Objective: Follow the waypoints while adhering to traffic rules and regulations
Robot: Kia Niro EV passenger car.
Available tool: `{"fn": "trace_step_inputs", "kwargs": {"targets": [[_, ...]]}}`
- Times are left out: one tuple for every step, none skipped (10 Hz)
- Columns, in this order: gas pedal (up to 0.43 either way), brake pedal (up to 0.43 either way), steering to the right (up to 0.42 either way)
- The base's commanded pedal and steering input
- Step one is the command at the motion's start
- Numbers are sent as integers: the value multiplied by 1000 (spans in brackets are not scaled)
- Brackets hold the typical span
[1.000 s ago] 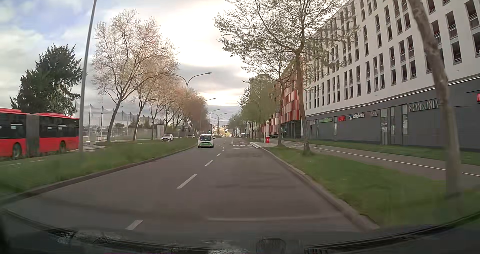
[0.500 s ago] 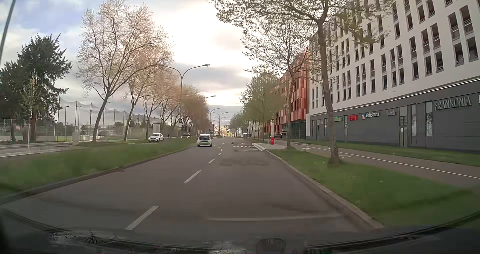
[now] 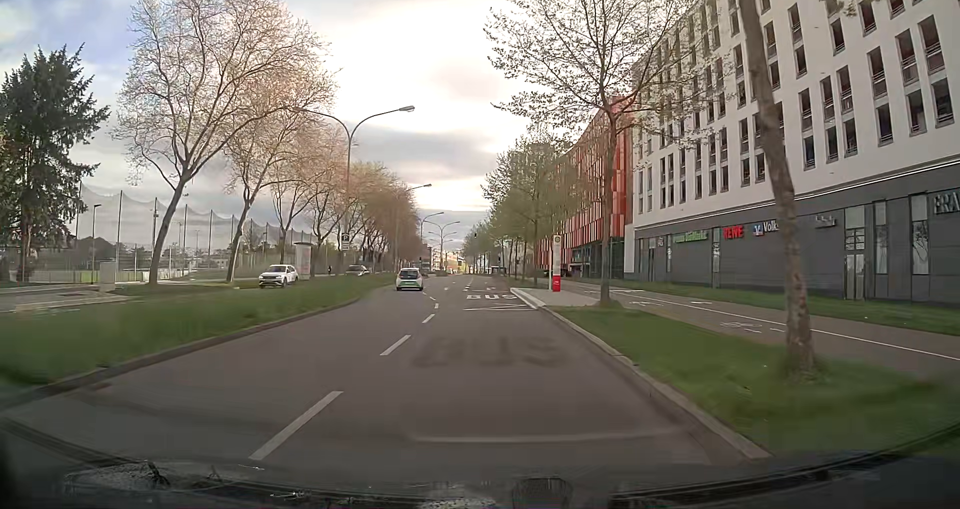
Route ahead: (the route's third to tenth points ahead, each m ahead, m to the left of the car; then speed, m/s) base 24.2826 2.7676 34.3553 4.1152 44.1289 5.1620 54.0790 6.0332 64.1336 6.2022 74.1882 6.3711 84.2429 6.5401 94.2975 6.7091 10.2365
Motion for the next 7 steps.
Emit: {"fn": "trace_step_inputs", "kwargs": {"targets": [[98, 0, -6], [98, 0, -6], [98, 0, -6], [98, 0, -7], [98, 0, -7], [98, 0, -8], [98, 0, -9]]}}
